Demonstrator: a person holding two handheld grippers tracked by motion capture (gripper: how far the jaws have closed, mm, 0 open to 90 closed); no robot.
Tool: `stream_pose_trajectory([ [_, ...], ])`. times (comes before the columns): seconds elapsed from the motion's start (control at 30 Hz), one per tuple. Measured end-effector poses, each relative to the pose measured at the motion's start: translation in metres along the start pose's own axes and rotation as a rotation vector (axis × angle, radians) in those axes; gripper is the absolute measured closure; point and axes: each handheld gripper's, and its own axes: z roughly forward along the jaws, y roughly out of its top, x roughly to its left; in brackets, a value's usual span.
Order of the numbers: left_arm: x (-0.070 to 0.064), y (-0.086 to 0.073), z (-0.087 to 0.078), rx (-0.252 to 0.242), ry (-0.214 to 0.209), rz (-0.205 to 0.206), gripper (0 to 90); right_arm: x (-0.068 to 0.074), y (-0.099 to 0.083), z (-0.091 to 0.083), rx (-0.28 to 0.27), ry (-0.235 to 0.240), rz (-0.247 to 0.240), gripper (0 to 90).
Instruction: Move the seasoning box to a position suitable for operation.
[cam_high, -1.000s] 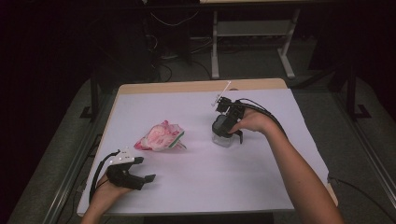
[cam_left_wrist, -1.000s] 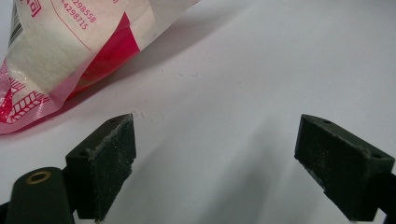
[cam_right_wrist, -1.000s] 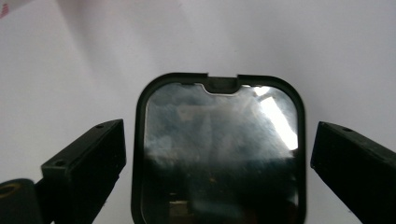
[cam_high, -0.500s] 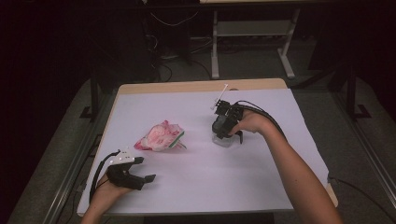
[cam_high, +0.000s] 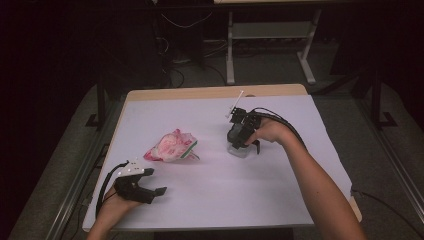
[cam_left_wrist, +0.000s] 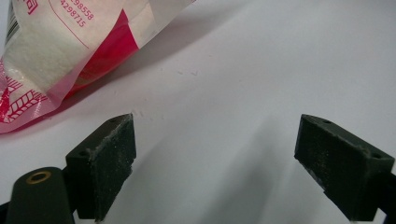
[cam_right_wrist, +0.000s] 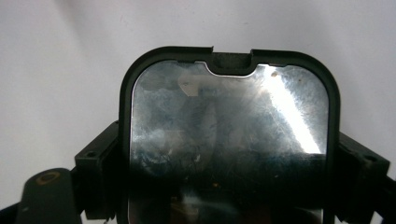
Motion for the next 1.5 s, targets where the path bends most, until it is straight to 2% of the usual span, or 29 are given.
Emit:
stream_pose_trajectory([
  [0.3,-0.001,0.0,0.0,0.009,-0.001,0.001,12.2,0.001,-0.005,-0.008,-0.011,0.0,0.003,15.1],
  [0.33,-0.002,0.0,0.0,0.002,-0.001,-0.009,12.2,0.002,-0.006,-0.01,-0.008,0.003,0.001,15.1],
  [0.47,-0.001,0.0,0.001,0.007,-0.002,-0.005,12.2,0.008,-0.01,-0.016,-0.005,-0.005,-0.028,15.1],
  [0.57,-0.002,0.001,0.001,0.002,-0.001,-0.002,12.2,0.013,-0.012,-0.02,-0.003,-0.008,-0.031,15.1],
  [0.77,-0.003,0.001,0.002,0.006,0.0,-0.002,12.2,0.033,-0.018,-0.035,-0.017,-0.01,-0.075,15.1],
  [0.83,-0.003,0.001,0.002,0.005,0.0,-0.002,12.2,0.035,-0.018,-0.036,-0.017,-0.008,-0.08,15.1],
  [1.0,-0.003,0.001,0.002,0.005,0.001,0.0,12.2,0.051,-0.023,-0.044,-0.018,-0.007,-0.125,15.1],
  [1.03,-0.003,0.001,0.002,0.006,0.002,0.003,12.2,0.051,-0.023,-0.044,-0.018,-0.007,-0.125,15.1],
  [1.07,-0.003,0.001,0.002,0.007,0.002,0.001,12.2,0.055,-0.026,-0.045,-0.033,0.012,-0.118,15.1],
  [1.23,-0.003,0.001,0.003,0.01,0.003,0.001,12.2,0.066,-0.032,-0.044,-0.034,0.023,-0.155,15.1],
  [1.27,-0.003,0.001,0.003,0.009,0.004,0.0,12.2,0.073,-0.035,-0.043,-0.033,0.027,-0.173,15.1],
  [1.5,-0.004,0.001,0.004,0.005,0.005,-0.004,12.2,0.09,-0.041,-0.039,-0.038,0.044,-0.21,15.1],
])
